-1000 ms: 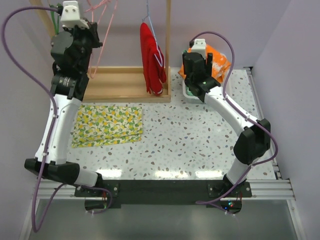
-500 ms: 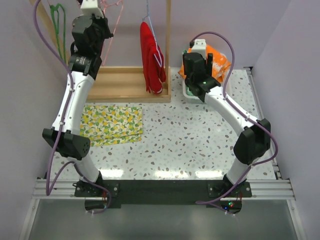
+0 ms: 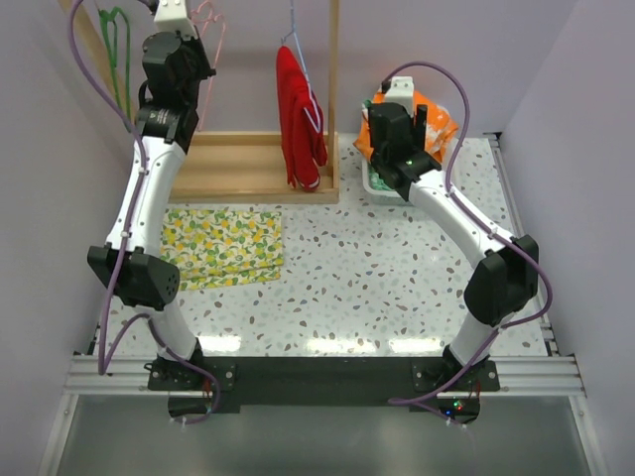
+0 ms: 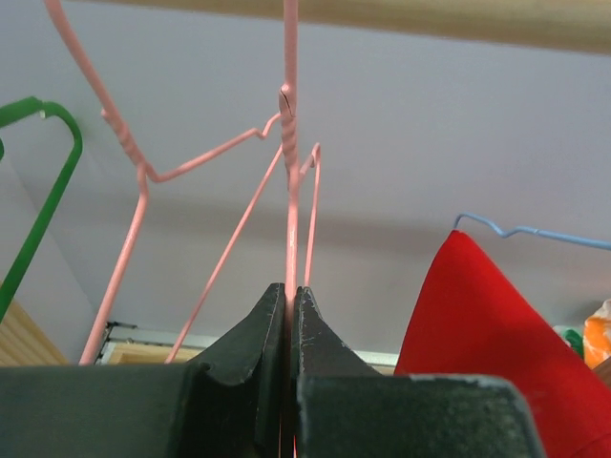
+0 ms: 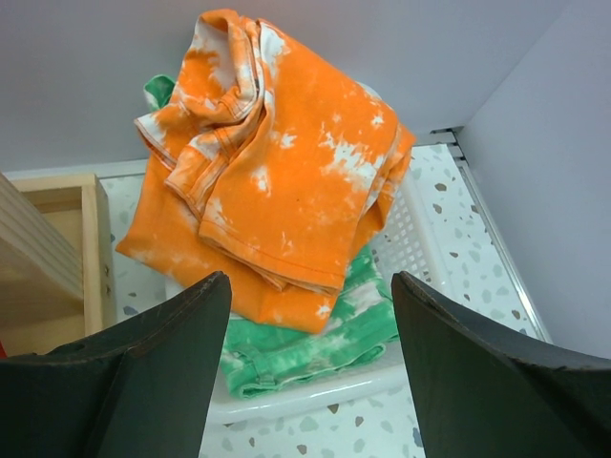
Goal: Remove the trousers from the hanger
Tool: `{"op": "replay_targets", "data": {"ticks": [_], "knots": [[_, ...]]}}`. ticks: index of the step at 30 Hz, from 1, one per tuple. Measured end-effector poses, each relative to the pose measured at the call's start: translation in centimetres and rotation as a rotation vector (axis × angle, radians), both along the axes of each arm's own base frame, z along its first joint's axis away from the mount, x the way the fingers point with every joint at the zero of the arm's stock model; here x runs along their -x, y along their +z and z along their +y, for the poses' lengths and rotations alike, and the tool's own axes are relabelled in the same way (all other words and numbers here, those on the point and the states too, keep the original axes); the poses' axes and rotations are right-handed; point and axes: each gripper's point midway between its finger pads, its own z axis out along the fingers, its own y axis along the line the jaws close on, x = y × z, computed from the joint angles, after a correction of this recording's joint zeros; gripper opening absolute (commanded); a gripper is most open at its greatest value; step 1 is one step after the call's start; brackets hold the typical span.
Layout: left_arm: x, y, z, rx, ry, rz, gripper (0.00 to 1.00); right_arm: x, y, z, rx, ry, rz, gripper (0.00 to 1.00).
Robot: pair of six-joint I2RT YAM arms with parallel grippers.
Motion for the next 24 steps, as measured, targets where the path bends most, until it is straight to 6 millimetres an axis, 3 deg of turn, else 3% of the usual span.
{"op": "replay_targets", "data": {"ticks": [4,9,14,20,24], "knots": [[-0.6,-2.4,0.8,-0.003,0.004,0.057,0.0,0.0,-0.2,0.0,0.002,0.0,0.005,0.72],[-0.8,-2.6,1.6,0.012,-0.002,0.056,0.01,0.1,-0.5,0.0,0.005,0.001,0.011,0.72],[0.0,-2.7,1.8,0.025,-0.005,0.031,0.28,0.1,-0.6,0.1,-0.001,0.003,0.01,0.72],[2.0,-4.6,1.8,0.034,-0.014,0.096,0.38,0.0,-0.8,0.3,-0.015,0.015,0.016,0.72],[3.4,-5.1,1.7,0.039,-0.023,0.117,0.39,0.1,-1.2,0.5,-0.03,0.018,0.025,0.71]]}}
